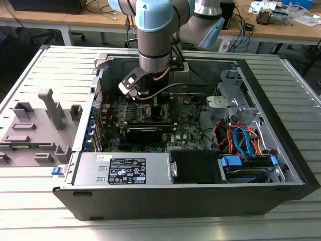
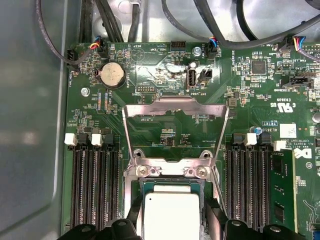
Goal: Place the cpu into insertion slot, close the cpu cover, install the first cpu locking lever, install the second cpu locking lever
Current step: 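Place the cpu into insertion slot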
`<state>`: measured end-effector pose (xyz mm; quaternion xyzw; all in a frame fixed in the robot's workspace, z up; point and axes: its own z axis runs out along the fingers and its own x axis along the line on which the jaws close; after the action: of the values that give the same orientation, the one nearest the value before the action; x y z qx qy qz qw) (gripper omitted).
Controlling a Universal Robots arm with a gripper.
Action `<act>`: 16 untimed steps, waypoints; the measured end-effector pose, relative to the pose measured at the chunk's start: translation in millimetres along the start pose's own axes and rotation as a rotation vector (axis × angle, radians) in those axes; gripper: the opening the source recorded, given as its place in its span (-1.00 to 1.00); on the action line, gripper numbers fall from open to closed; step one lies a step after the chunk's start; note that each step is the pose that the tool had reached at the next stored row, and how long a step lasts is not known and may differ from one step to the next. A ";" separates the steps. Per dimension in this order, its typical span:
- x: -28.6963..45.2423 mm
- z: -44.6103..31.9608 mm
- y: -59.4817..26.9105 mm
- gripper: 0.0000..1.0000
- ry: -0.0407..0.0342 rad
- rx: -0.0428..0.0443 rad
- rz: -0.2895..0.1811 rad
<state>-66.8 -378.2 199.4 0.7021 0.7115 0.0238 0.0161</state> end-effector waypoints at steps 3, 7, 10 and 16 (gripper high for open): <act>-0.1 -0.2 0.0 0.22 -0.0001 0.0000 0.000; 0.0 -6.2 0.4 0.22 0.0020 -0.0001 0.000; 0.1 -11.7 0.7 0.22 0.0135 -0.0003 0.001; 0.7 -11.4 3.2 -0.18 0.0159 0.0042 0.001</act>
<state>-64.2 -377.6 211.1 0.7022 0.7114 0.0279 0.0089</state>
